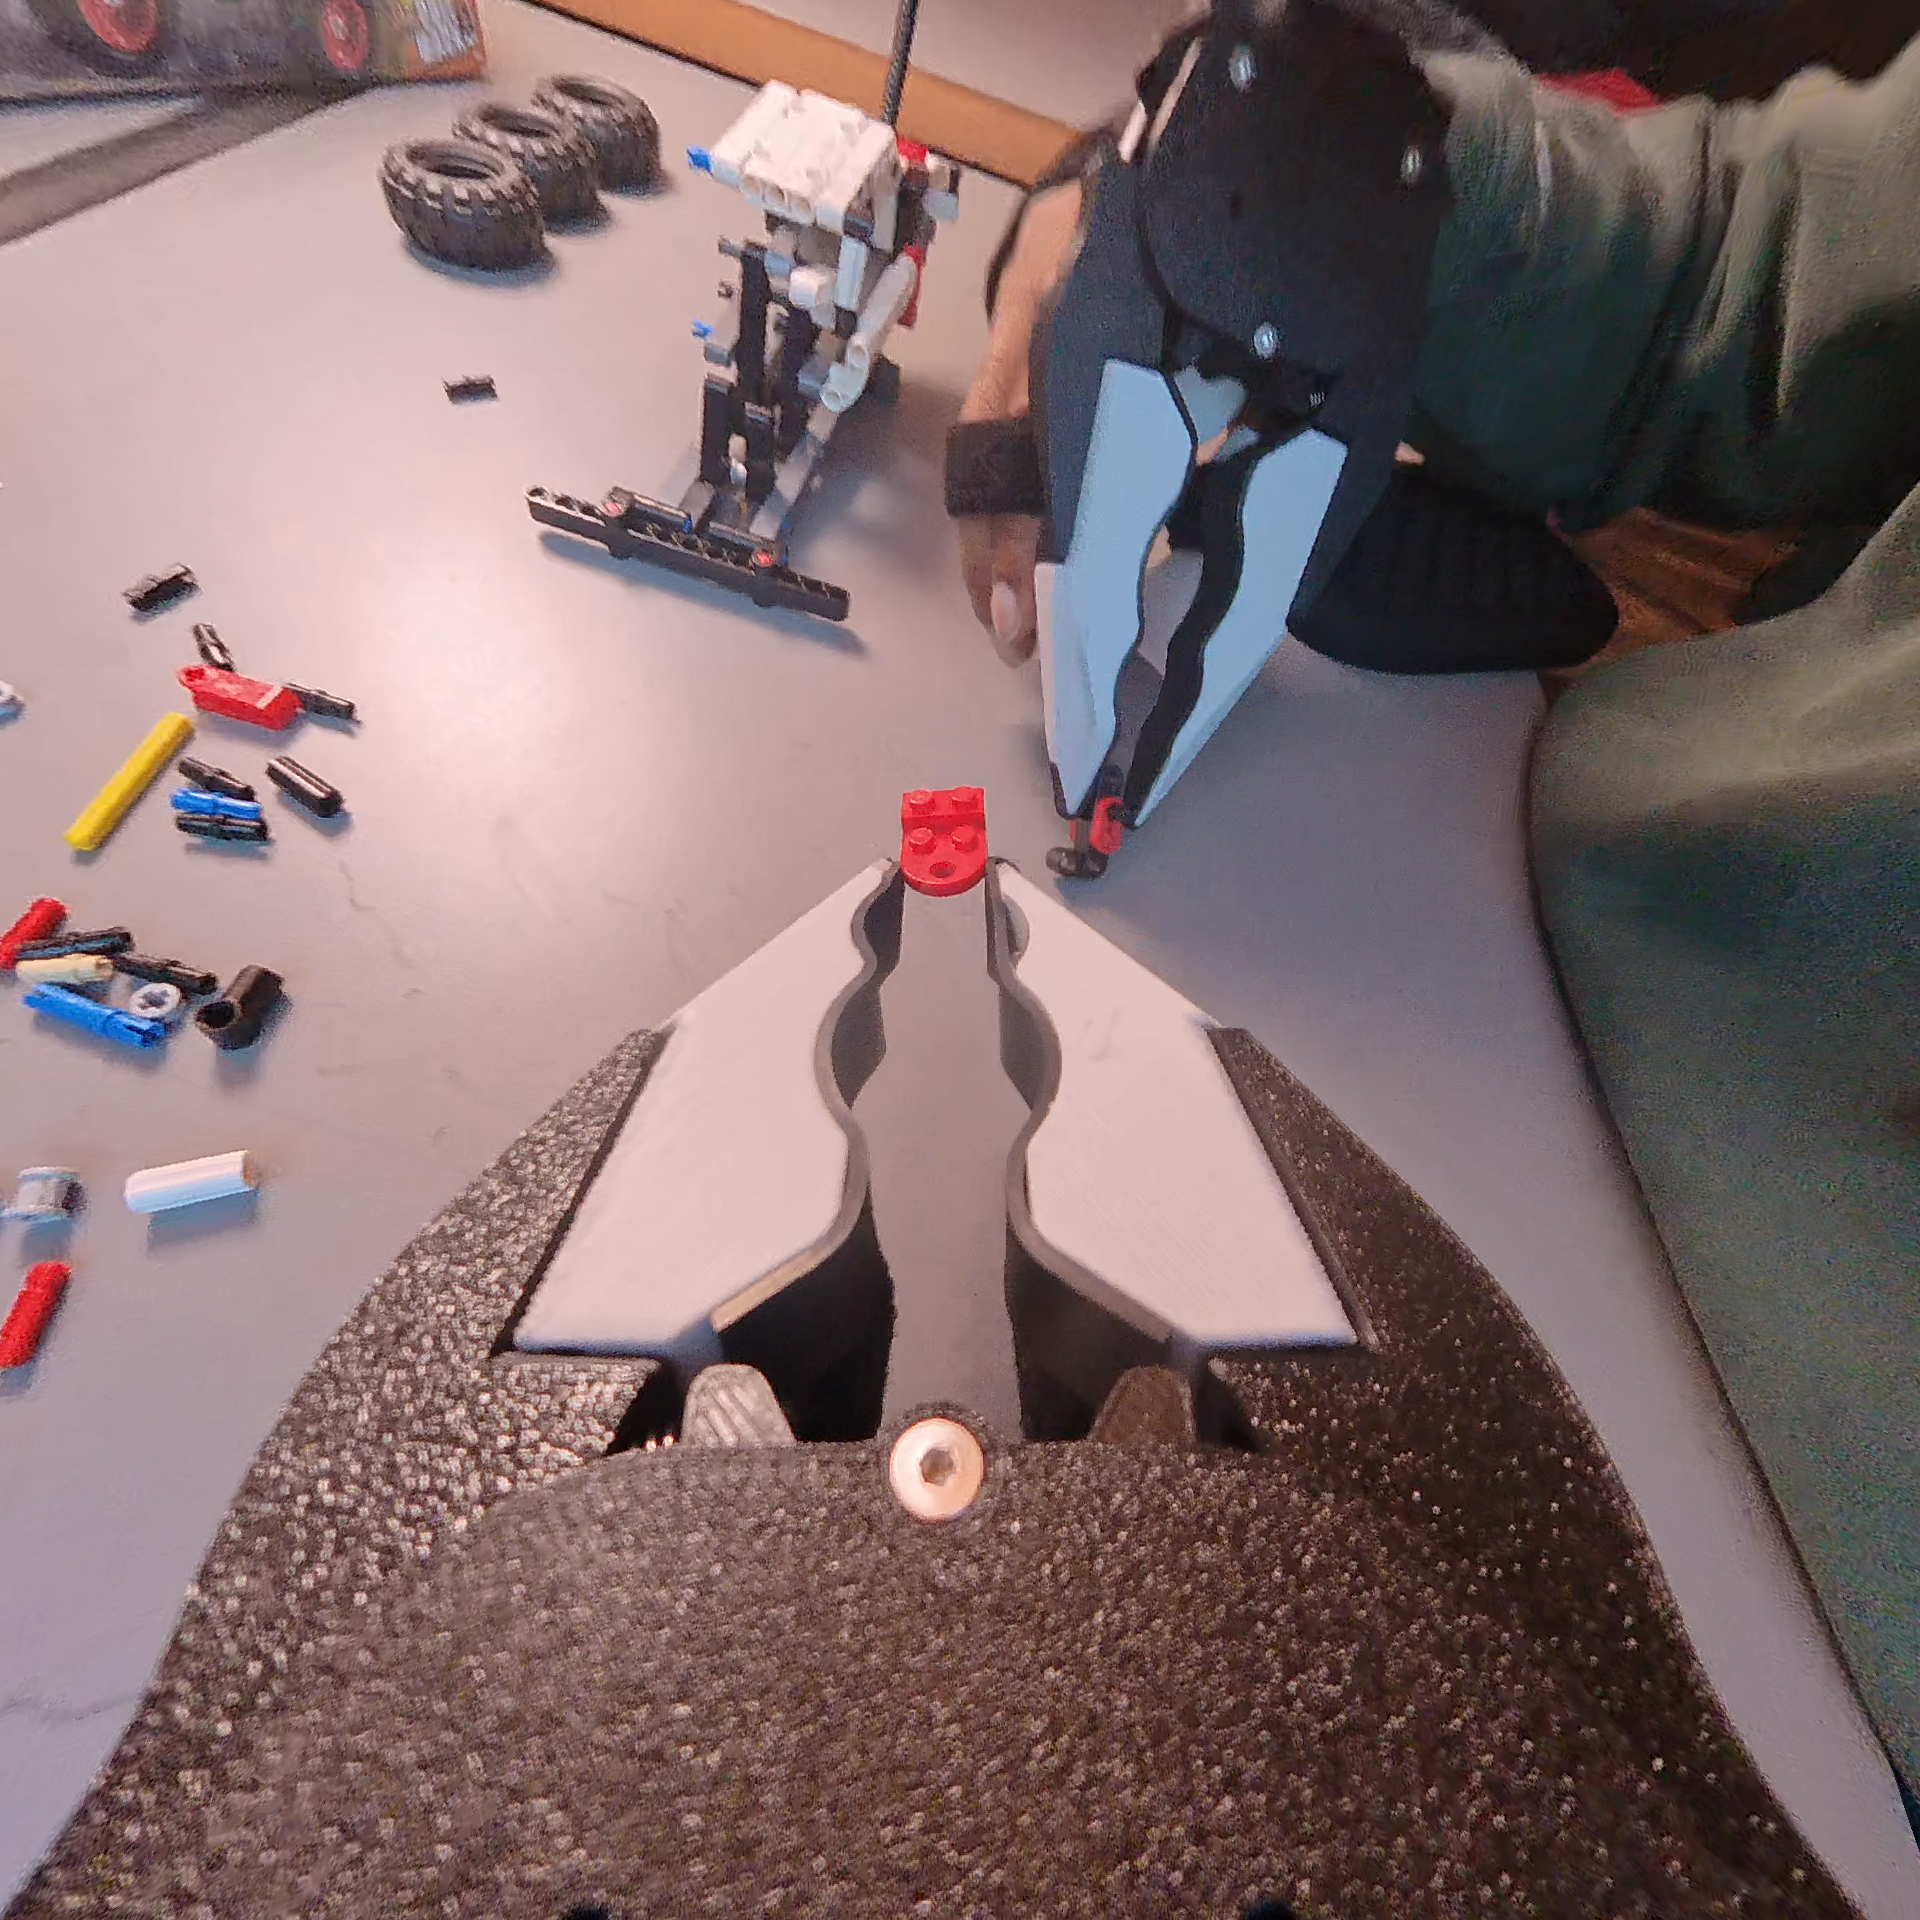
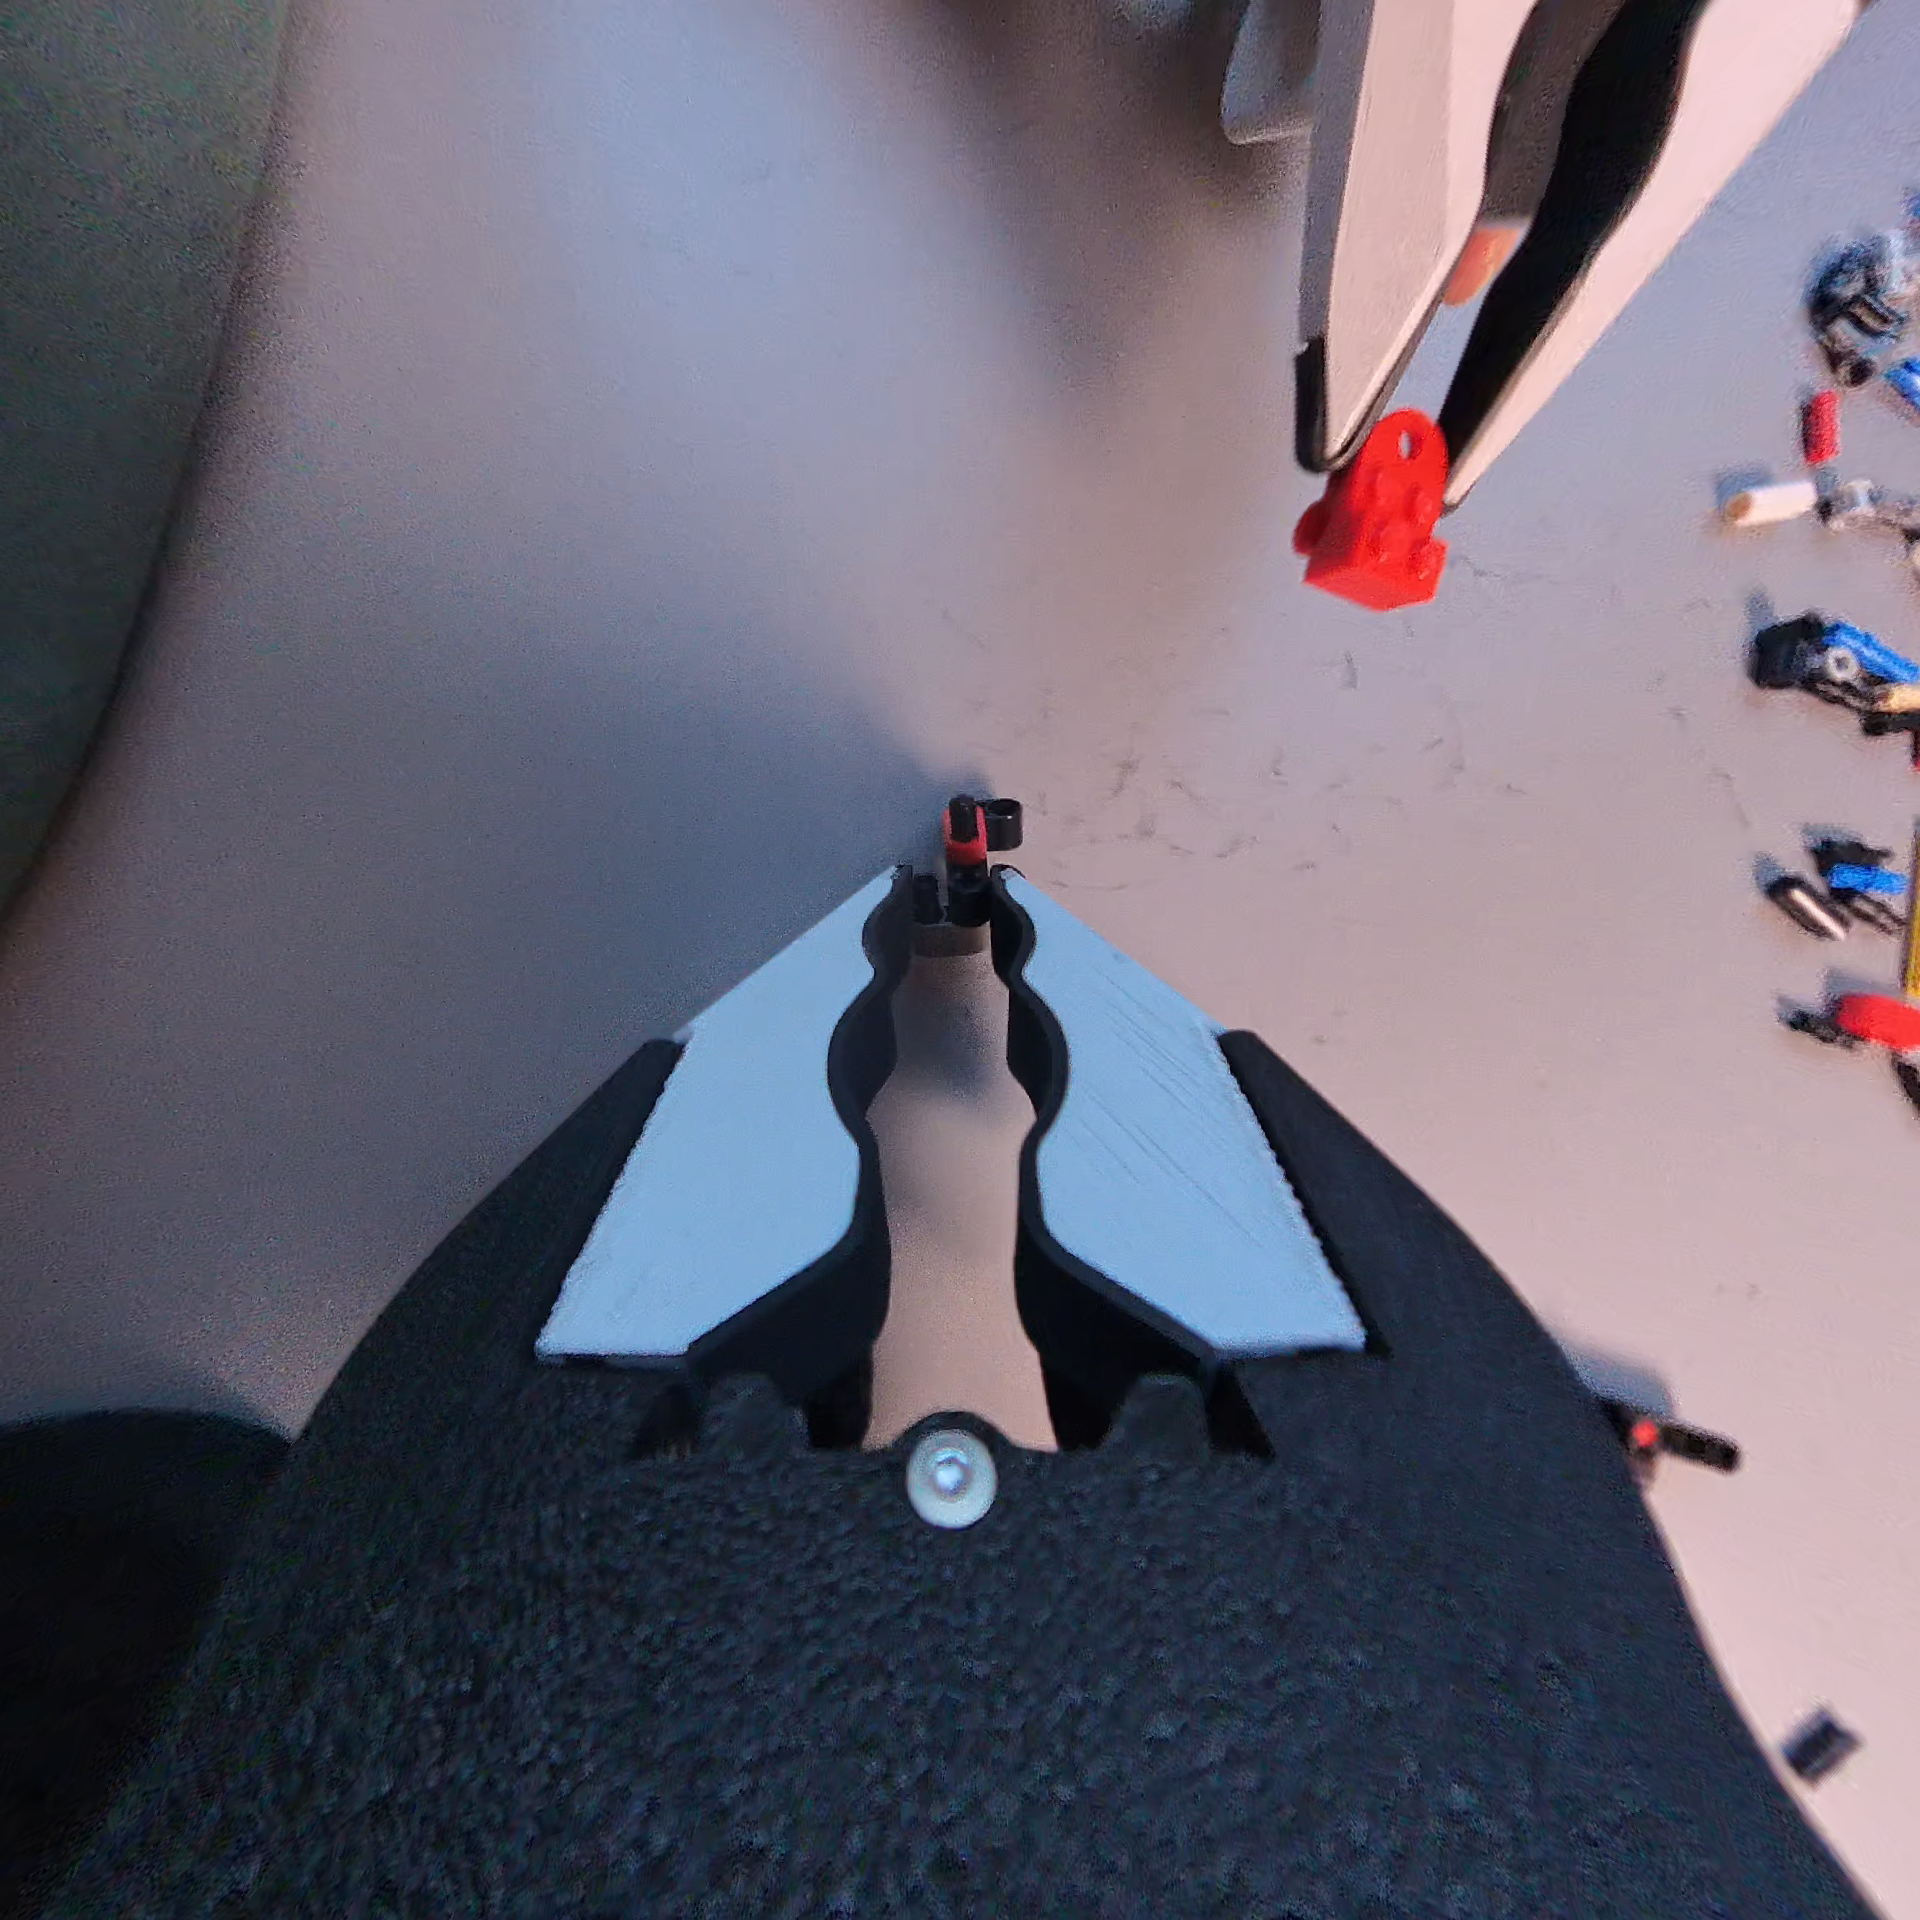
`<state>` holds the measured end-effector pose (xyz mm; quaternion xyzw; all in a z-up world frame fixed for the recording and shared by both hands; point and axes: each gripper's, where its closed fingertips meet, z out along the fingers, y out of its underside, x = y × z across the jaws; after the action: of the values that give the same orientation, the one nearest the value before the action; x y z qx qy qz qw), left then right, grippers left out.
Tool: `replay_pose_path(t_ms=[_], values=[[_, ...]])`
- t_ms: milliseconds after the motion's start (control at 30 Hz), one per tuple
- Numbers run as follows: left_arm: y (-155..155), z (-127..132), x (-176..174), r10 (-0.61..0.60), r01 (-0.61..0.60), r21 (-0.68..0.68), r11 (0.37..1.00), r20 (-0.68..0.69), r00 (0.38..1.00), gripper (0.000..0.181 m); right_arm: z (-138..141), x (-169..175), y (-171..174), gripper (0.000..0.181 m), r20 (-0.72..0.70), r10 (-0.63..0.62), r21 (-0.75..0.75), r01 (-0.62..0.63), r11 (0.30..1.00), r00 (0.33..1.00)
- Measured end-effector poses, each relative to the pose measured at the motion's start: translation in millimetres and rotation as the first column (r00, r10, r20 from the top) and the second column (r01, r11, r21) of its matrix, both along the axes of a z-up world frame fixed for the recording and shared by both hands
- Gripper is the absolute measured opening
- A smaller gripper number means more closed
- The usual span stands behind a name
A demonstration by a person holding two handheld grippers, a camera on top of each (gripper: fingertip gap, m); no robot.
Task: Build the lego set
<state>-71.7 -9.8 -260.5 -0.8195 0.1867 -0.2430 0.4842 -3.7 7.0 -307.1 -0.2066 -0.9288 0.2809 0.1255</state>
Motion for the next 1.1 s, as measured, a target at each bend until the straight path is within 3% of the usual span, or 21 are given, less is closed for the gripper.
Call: replay_pose_path(t_ms=[133, 267, 400, 567, 667, 800, 967, 1100], values=[[-7, -21, 9, -0.059, 0.052, -0.09, 0.995, -0.077, 0.995, 0.015, -4, -4, 1, 0.014, 0.067, 0.127, 0.061, -0.131, 0.99, 0.99], [-9, -33, 13, -0.084, 0.068, -0.135, 0.989, -0.118, 0.989, 0.015, -8, -14, 13, 0.028, 0.088, 0.084, 0.127, -0.095, 0.987, 0.993], [-10, -35, 13, -0.085, 0.066, -0.14, 0.988, -0.135, 0.987, 0.015, -1, -14, 25, 0.037, 0.027, -0.05, 0.111, 0.046, 0.993, 0.998], [-11, -38, 16, -0.103, 0.08, -0.149, 0.986, -0.159, 0.982, 0.015, 7, -3, 18, 0.028, -0.051, -0.208, -0.019, 0.207, 0.978, 0.977], [-11, -39, 16, -0.105, 0.08, -0.153, 0.985, -0.162, 0.981, 0.015, 4, -8, 16, 0.021, -0.117, -0.281, -0.02, 0.28, 0.96, 0.953], [-10, -38, 15, -0.094, 0.071, -0.149, 0.986, -0.154, 0.984, 0.015, 1, -12, 15, 0.003, -0.126, -0.228, 0.0, 0.23, 0.973, 0.966], [-10, -39, 15, -0.095, 0.072, -0.148, 0.986, -0.16, 0.983, 0.015, 0, -20, 18, 0.004, -0.09, -0.082, 0.089, 0.09, 0.992, 0.993], [-11, -39, 16, -0.098, 0.074, -0.145, 0.987, -0.166, 0.981, 0.015, -1, -24, 20, 0.011, -0.063, -0.05, 0.098, 0.056, 0.994, 0.997]])
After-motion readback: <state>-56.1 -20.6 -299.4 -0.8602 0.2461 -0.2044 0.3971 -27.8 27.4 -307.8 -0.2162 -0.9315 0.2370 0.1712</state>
